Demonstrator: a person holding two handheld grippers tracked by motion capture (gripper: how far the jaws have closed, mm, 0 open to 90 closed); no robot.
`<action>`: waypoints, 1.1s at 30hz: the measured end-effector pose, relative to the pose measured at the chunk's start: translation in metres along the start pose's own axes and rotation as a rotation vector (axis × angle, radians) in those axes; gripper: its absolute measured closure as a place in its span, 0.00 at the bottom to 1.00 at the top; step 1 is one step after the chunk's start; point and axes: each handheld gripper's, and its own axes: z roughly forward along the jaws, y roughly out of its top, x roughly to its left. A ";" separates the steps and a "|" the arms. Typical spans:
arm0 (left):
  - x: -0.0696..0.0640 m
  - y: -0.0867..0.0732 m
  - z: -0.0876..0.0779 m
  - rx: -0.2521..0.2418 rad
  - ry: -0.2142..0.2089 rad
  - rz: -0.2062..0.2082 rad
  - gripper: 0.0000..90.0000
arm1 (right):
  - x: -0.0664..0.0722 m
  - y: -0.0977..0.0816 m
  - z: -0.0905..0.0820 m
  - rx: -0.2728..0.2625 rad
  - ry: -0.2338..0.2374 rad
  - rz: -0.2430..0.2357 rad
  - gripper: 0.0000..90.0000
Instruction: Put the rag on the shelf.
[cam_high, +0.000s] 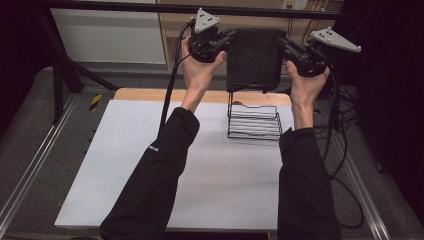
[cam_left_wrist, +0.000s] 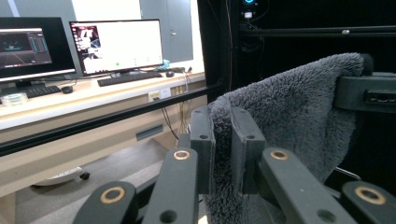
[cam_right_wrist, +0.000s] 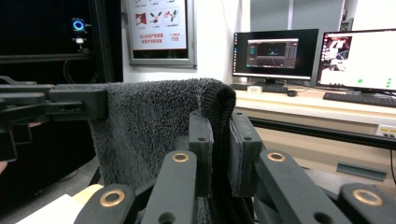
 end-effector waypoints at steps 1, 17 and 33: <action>-0.001 -0.002 0.001 0.009 -0.002 0.003 0.90 | -0.001 -0.002 0.000 0.002 -0.002 -0.002 0.91; -0.033 -0.018 0.026 0.055 -0.064 0.035 0.90 | -0.037 -0.034 -0.024 0.033 -0.021 0.051 0.91; -0.038 -0.030 0.015 0.057 -0.107 0.067 0.89 | -0.033 -0.043 -0.035 0.049 -0.001 0.032 0.91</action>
